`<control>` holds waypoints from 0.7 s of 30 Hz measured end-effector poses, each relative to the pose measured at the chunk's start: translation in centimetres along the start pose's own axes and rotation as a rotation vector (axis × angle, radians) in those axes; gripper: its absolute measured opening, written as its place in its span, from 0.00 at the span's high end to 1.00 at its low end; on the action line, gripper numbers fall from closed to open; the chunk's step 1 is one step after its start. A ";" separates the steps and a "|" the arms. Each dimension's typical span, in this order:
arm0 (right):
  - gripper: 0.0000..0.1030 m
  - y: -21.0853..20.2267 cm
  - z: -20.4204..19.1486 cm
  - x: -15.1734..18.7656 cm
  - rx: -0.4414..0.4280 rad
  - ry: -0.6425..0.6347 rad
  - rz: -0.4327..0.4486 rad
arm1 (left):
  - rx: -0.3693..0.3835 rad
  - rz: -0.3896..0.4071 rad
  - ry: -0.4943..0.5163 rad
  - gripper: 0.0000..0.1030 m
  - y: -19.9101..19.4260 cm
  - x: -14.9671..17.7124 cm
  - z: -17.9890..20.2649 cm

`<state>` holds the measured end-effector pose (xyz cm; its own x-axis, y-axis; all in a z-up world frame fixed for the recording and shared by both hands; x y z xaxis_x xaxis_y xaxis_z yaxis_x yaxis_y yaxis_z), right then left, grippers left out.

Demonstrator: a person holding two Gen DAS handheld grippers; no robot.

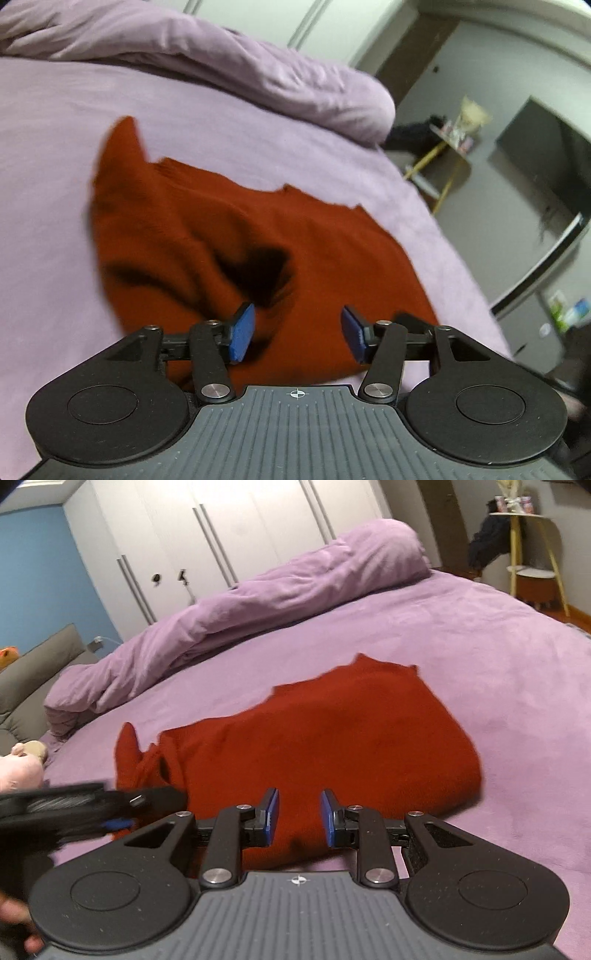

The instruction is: Fold small clothes

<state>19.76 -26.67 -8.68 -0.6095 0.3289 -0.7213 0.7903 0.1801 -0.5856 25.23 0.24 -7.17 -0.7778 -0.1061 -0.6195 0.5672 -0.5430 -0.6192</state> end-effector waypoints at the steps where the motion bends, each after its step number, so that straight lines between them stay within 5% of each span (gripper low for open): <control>1: 0.71 0.1 -0.6 -0.2 -0.019 -0.016 0.003 | -0.023 0.019 -0.040 0.39 -1.6 0.3 -1.2; 5: 0.56 1.4 -4.8 -1.7 -0.120 -0.095 0.004 | -0.125 0.075 -0.171 0.39 -5.7 1.6 -6.0; 8: 0.29 3.4 -9.5 -2.6 -0.169 -0.248 -0.019 | -0.186 0.086 -0.224 0.39 -7.4 2.6 -8.6; 12: 0.27 7.5 -12.3 -3.4 -0.137 -0.301 -0.127 | -0.243 0.085 -0.253 0.39 -8.4 3.5 -11.0; 17: 0.16 7.1 -15.0 -1.7 -0.115 -0.458 -0.089 | -0.245 0.090 -0.317 0.39 -8.6 4.0 -12.9; 21: 0.16 8.2 -14.1 0.0 -0.076 -0.420 -0.164 | -0.243 0.089 -0.294 0.39 -8.8 4.3 -12.7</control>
<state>27.16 -12.10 -8.26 -0.6871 -0.1113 -0.7180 0.6742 0.2708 -0.6871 20.34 15.11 -10.52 -0.7471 -0.3967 -0.5333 0.6560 -0.3113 -0.6875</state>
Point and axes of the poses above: each gripper's, at about its wrist camera, not at the fingertips, and y roughly the way its jaws point, z to its right, x to its underside, the point moved 2 cm from there along y, roughly the way its jaws point, and after that the axes turned 2 degrees about -z, right-handed, at the moved point
